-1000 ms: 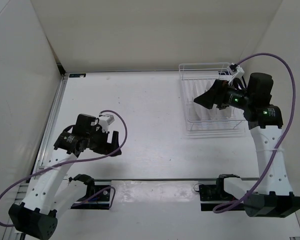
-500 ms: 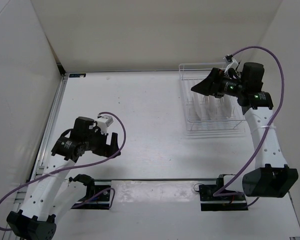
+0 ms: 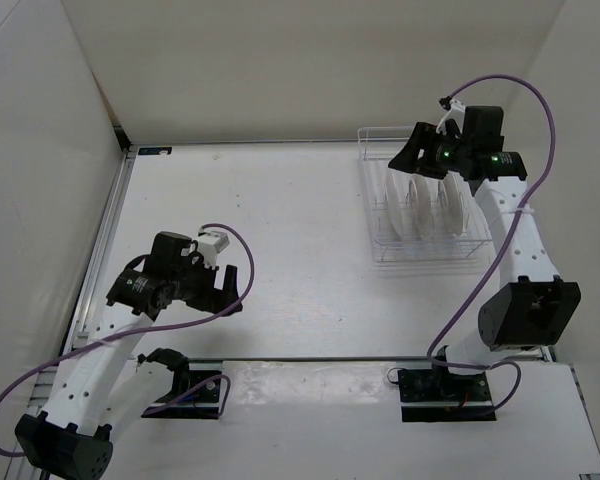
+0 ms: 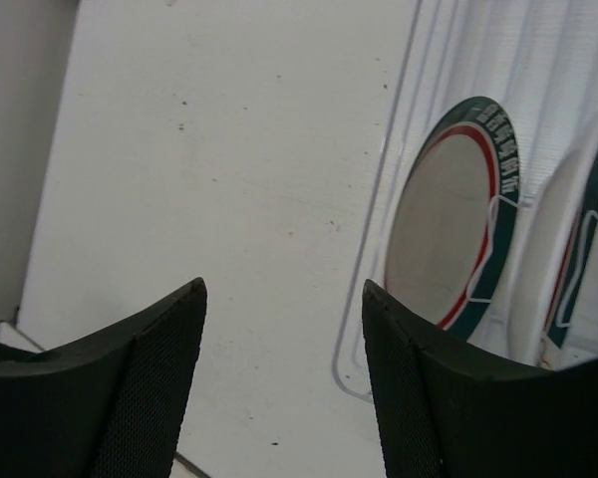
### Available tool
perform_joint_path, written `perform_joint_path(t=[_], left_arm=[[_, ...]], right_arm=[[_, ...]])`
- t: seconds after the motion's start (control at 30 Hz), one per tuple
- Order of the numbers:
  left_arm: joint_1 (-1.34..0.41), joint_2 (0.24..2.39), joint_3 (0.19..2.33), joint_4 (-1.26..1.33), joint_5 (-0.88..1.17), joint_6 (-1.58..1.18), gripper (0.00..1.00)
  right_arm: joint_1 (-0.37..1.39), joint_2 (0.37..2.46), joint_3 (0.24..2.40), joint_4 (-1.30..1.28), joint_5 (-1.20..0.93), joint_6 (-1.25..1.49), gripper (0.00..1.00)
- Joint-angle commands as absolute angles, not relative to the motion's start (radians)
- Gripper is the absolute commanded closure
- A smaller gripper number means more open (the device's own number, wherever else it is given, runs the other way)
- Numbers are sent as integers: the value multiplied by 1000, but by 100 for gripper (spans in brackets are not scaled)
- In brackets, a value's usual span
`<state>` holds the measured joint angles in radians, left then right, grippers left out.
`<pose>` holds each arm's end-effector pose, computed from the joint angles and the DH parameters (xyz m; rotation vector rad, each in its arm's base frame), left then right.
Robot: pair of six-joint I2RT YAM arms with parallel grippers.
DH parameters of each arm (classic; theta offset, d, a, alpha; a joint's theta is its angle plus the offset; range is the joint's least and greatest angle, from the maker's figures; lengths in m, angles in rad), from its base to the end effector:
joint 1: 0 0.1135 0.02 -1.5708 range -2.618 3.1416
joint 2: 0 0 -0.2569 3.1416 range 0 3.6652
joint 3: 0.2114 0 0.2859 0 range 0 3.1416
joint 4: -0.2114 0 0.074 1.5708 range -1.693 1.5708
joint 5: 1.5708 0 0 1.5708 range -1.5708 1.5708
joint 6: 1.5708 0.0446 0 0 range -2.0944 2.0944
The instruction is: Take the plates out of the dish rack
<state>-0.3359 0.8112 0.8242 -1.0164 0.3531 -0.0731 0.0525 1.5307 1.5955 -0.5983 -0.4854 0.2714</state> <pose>0.1687 -0.0752 0.2657 0.4734 2.5526 -0.6064 0.3808 0.0408 0.3905 -0.0653 2.1125 0.7039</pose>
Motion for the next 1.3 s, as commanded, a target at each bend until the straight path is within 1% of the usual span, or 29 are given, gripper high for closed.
perform_joint_path(t=[0.0,0.1,0.17,0.23,0.27,0.3,0.33,0.4,0.43,0.5,0.57,0.6,0.77,0.9,0.93,1.0,1.13,1.17,1.27], left_arm=[[-337,816,819,-1014,367,-60,0],[-337,821,821,-1011,367,-61,0],[-337,827,822,-1017,362,-61,0],[-337,821,821,-1017,354,-61,0],[-339,818,821,-1020,353,-63,0],[-339,815,822,-1020,348,-63,0],[-339,813,822,-1019,344,-63,0],[-339,810,819,-1017,337,-66,0],[-337,811,819,-1020,339,-63,0],[-337,822,821,-1020,342,-64,0],[-339,825,822,-1020,342,-63,0],[-339,828,822,-1020,344,-63,0],[-339,839,825,-1020,344,-61,0],[-339,841,825,-1023,341,-60,0],[-337,842,824,-1022,345,-61,0],[-339,845,825,-1019,342,-61,0],[-337,848,827,-1020,345,-60,0],[-337,850,825,-1022,345,-63,0],[-336,856,824,-1020,345,-61,0]], right_arm=[[72,1558,1620,-640,-348,189,34],[87,1591,1617,-635,-312,176,34],[97,1615,1618,-635,-308,173,36],[106,1640,1626,-635,-301,170,40],[112,1663,1628,-632,-301,170,40],[118,1670,1632,-632,-290,170,44],[117,1677,1631,-627,-278,173,44],[124,1695,1631,-618,-261,176,50],[127,1703,1631,-618,-259,175,50],[129,1727,1652,-624,-252,178,57],[130,1747,1660,-630,-252,183,60],[130,1761,1670,-632,-250,183,63],[129,1790,1698,-649,-238,186,70],[127,1792,1723,-664,-222,180,73],[129,1795,1736,-670,-218,175,76],[130,1796,1759,-690,-207,173,80],[126,1790,1808,-713,-192,163,83],[127,1792,1818,-713,-189,164,88],[127,1796,1855,-741,-183,169,88]])
